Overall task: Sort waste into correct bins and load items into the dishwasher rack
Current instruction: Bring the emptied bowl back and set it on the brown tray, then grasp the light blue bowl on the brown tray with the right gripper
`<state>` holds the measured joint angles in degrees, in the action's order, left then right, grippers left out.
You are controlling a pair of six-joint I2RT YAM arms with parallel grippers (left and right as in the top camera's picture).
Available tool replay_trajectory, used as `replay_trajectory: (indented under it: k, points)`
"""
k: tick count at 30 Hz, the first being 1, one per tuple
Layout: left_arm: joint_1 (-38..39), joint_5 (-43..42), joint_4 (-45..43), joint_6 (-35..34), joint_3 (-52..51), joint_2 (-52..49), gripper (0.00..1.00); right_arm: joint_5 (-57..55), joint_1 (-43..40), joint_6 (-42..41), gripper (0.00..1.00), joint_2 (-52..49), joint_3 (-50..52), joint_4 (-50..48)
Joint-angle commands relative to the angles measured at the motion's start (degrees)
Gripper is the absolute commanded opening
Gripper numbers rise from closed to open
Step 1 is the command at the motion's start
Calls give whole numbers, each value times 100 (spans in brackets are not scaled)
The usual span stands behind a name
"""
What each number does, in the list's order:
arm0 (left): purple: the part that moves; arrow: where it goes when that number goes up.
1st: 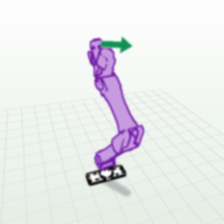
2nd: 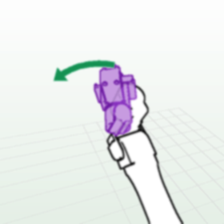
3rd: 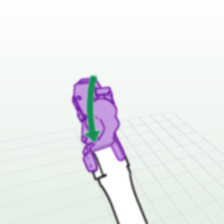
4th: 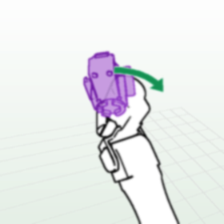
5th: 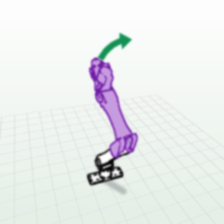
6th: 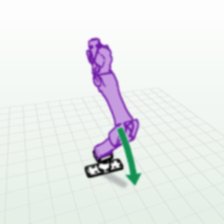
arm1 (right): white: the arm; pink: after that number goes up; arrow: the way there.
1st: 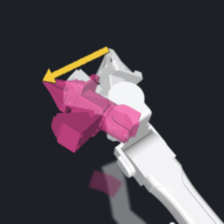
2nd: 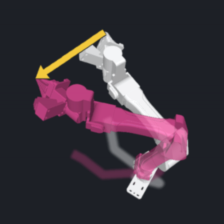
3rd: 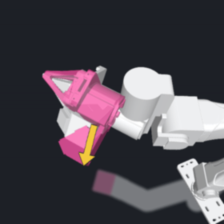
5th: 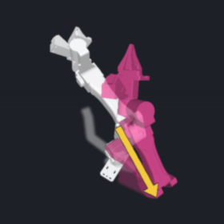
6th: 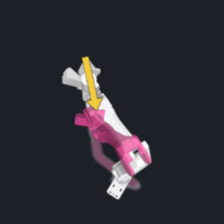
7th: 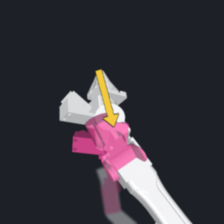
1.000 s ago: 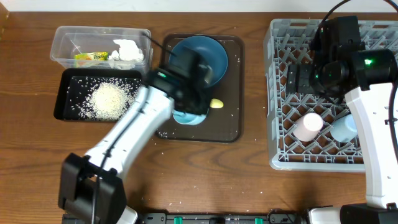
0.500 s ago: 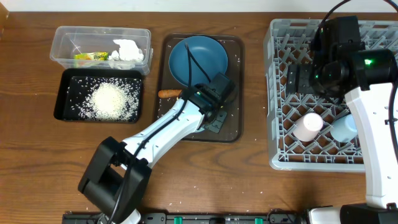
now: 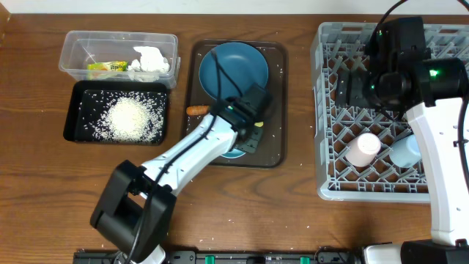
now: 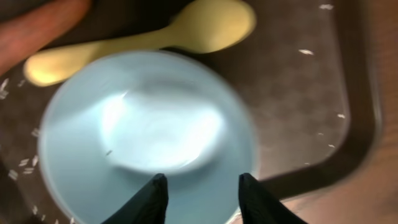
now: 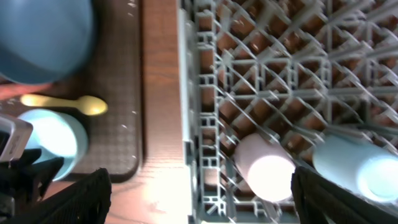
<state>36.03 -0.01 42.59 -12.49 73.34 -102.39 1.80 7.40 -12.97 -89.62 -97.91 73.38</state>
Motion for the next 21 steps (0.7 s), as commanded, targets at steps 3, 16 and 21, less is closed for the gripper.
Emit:
replay_trajectory:
  k: [3, 16, 21]
  points:
    - [-793, -11, 328, -1025, 177, 761, 50, 367, 302, -92, 89, -146, 22, -293]
    - [-2811, -450, 745, -1056, 168, 1805, 57, 1132, 1930, -417, 83, -1880, 22, -1123]
    - [-2841, -448, 758, -1054, 153, 1805, 57, 1222, 2507, -638, 75, -2667, 22, -1329]
